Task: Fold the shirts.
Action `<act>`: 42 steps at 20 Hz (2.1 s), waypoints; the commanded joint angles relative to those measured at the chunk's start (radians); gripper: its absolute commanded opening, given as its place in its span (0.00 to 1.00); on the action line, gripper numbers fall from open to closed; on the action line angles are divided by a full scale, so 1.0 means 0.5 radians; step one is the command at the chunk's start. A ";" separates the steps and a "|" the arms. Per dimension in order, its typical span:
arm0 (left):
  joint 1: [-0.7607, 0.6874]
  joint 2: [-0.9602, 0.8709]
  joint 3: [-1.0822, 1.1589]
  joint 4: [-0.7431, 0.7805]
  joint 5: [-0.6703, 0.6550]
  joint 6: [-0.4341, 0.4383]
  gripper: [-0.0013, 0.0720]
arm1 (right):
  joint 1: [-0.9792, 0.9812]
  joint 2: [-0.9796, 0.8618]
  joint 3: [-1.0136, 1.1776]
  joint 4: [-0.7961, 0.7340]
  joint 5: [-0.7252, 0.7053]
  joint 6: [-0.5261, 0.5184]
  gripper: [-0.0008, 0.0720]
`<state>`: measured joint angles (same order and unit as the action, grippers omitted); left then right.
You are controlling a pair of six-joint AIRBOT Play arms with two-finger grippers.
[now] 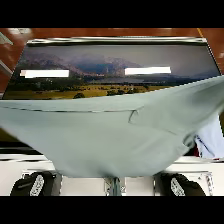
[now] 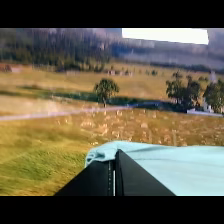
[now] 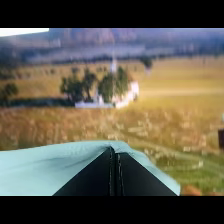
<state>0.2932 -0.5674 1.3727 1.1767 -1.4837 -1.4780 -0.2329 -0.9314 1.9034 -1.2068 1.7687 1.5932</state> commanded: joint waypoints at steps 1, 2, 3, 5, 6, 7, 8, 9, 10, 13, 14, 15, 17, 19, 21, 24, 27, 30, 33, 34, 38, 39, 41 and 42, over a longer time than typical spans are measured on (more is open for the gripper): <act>-0.002 -0.152 -0.415 -0.151 0.387 0.027 0.06 | 0.001 -0.317 -0.258 -0.003 -0.008 -0.002 0.10; -0.002 -0.242 -0.475 -0.226 0.510 0.086 0.06 | 0.000 -0.397 -0.386 0.034 -0.159 -0.013 0.10; -0.002 -0.343 -0.505 -0.282 0.603 0.137 0.06 | 0.001 -0.477 -0.500 0.079 -0.347 -0.037 0.10; -0.002 -0.603 -0.512 -0.385 0.755 0.208 0.06 | 0.001 -0.675 -0.660 0.174 -0.784 -0.086 0.10; -0.002 -0.745 -0.512 -0.446 0.839 0.270 0.06 | 0.009 -0.796 -0.684 0.223 -0.966 -0.114 0.10; -0.002 -0.874 -0.512 -0.515 0.911 0.339 0.06 | 0.033 -0.909 -0.682 0.230 -1.106 -0.131 0.10; -0.002 -1.012 -0.512 -0.607 0.979 0.403 0.06 | 0.081 -1.021 -0.682 0.233 -1.246 -0.169 0.10; -0.002 -1.144 -0.512 -0.716 1.040 0.466 0.06 | 0.140 -1.122 -0.682 0.233 -1.379 -0.215 0.10; -0.002 -1.258 -0.512 -0.816 1.096 0.531 0.06 | 0.195 -1.206 -0.682 0.232 -1.506 -0.258 0.10; -0.002 -1.540 -0.510 -1.089 1.276 0.745 0.06 | 0.337 -1.402 -0.682 0.178 -1.919 -0.369 0.10; -0.003 -1.605 -0.507 -1.141 1.321 0.819 0.06 | 0.367 -1.447 -0.682 0.142 -2.072 -0.369 0.10; -0.009 -1.663 -0.500 -1.170 1.369 0.883 0.06 | 0.385 -1.484 -0.682 0.138 -2.202 -0.368 0.10; -0.045 -1.740 -0.497 -1.173 1.489 0.978 0.06 | 0.393 -1.550 -0.682 0.160 -2.404 -0.345 0.10; -0.105 -1.802 -0.497 -1.173 1.629 1.051 0.06 | 0.392 -1.611 -0.683 0.163 -2.458 -0.305 0.10; -0.171 -1.855 -0.498 -1.172 1.722 1.056 0.06 | 0.392 -1.670 -0.683 0.161 -2.403 -0.304 0.10; -0.247 -1.939 -0.498 -1.137 1.742 1.056 0.06 | 0.393 -1.758 -0.683 0.159 -2.228 -0.274 0.10; -0.249 -2.007 -0.498 -1.110 1.647 1.055 0.06 | 0.392 -1.776 -0.682 0.136 -2.031 -0.271 0.10; -0.210 -1.998 -0.492 -1.048 1.453 1.054 0.06 | 0.351 -1.711 -0.682 0.001 -1.727 -0.222 0.10; -0.149 -1.999 -0.467 -0.919 1.164 0.974 0.06 | 0.308 -1.640 -0.683 -0.053 -1.232 -0.169 0.10; -0.141 -2.000 -0.466 -0.877 1.064 0.931 0.06 | 0.306 -1.633 -0.683 -0.079 -1.102 -0.161 0.10; -0.146 -2.007 -0.465 -0.545 0.747 0.726 0.06 | 0.305 -1.634 -0.683 -0.244 -0.893 -0.070 0.10; -0.146 -2.007 -0.465 -0.452 0.701 0.671 0.06 | 0.305 -1.634 -0.683 -0.314 -0.886 -0.044 0.10; -0.146 -2.008 -0.465 -0.354 0.642 0.633 0.06 | 0.306 -1.635 -0.683 -0.397 -0.880 -0.002 0.10; -0.146 -2.008 -0.465 -0.354 0.639 0.633 0.06 | 0.306 -1.641 -0.686 -0.410 -0.872 0.003 0.10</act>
<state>0.2184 -1.5707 1.1393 0.9157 -1.0939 -1.1164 -0.0795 -1.7500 1.5620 -1.3483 1.2835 1.5627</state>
